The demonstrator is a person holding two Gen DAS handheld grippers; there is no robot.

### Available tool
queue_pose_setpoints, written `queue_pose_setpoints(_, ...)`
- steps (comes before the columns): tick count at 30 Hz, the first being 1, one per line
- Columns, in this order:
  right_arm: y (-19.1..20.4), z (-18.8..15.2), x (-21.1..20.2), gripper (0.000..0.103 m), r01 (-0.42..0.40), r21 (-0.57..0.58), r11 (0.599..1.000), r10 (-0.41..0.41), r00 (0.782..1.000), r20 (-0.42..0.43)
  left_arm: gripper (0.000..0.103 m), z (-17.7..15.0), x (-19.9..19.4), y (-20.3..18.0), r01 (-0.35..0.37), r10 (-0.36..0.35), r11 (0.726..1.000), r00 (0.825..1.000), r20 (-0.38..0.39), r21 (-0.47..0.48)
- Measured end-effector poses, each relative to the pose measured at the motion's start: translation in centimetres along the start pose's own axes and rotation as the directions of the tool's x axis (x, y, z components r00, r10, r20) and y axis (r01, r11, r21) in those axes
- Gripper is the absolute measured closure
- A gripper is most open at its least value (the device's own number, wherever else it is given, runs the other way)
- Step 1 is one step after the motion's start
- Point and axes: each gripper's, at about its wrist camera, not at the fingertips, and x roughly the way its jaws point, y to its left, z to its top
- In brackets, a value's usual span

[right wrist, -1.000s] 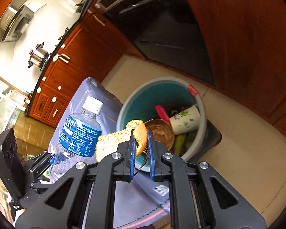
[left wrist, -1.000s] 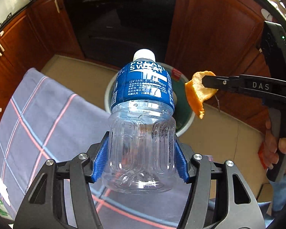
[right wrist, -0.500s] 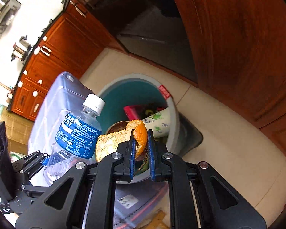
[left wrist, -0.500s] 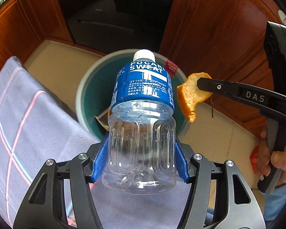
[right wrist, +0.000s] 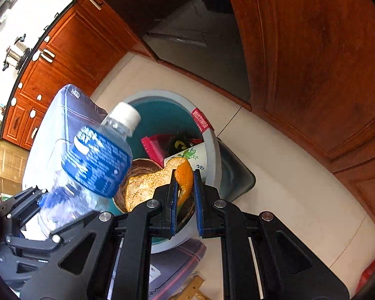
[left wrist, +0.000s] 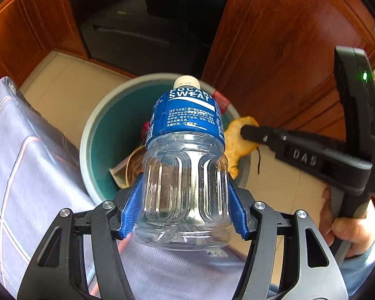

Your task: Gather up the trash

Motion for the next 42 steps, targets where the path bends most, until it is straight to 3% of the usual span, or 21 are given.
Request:
queue_pose_setpoints(7,-0.1,0.6,0.4,0.088,0.007,-0.01,1.0,-0.007,1.0,-0.011,0.041,0.3,0.8,-0.6,0.033,-0.033,0.999,0.999,-0.006,-0.01)
queue_pose_setpoints(9,0.0,0.6,0.5,0.066,-0.018,0.004,1.0,0.018,1.0,-0.016,0.04,0.4,1.3,-0.7,0.011,-0.011,1.0,1.0,-0.022,-0.015)
queue_pose_setpoints(10,-0.1,0.6,0.5,0.04,-0.03,0.012,0.999,0.03,0.999,-0.014,0.038,0.6,1.3,-0.6,-0.002,0.002,1.0,1.0,-0.028,-0.019)
queue_pose_setpoints(11,0.0,0.6,0.4,0.027,-0.034,0.016,0.999,0.034,0.999,-0.003,0.032,0.5,1.3,-0.4,-0.015,0.014,1.0,0.999,-0.031,-0.021)
queue_pose_setpoints(14,0.3,0.6,0.3,0.02,-0.062,0.032,0.998,0.062,0.998,-0.001,0.022,0.4,0.7,-0.1,-0.055,0.054,0.998,0.998,-0.017,-0.024)
queue_pose_setpoints(20,0.8,0.4,0.1,0.018,-0.065,0.065,0.996,0.066,0.998,-0.014,0.012,0.4,0.2,0.3,-0.107,0.106,0.994,0.994,-0.011,-0.033)
queue_pose_setpoints(31,2.6,-1.0,-2.4,0.01,-0.046,0.032,0.998,0.046,0.999,-0.012,0.009,-1.8,-2.5,-0.3,-0.197,0.197,0.98,0.98,0.027,-0.011)
queue_pose_setpoints(37,3.8,-3.0,-5.0,0.006,-0.024,-0.001,1.0,0.024,1.0,-0.003,0.009,-4.1,-5.6,-0.9,-0.27,0.27,0.963,0.958,0.092,-0.012)
queue_pose_setpoints(42,5.5,-5.0,-7.5,0.006,0.02,-0.062,0.998,-0.019,1.0,0.007,0.008,-6.6,-9.2,-1.1,-0.236,0.24,0.971,0.957,0.164,-0.041)
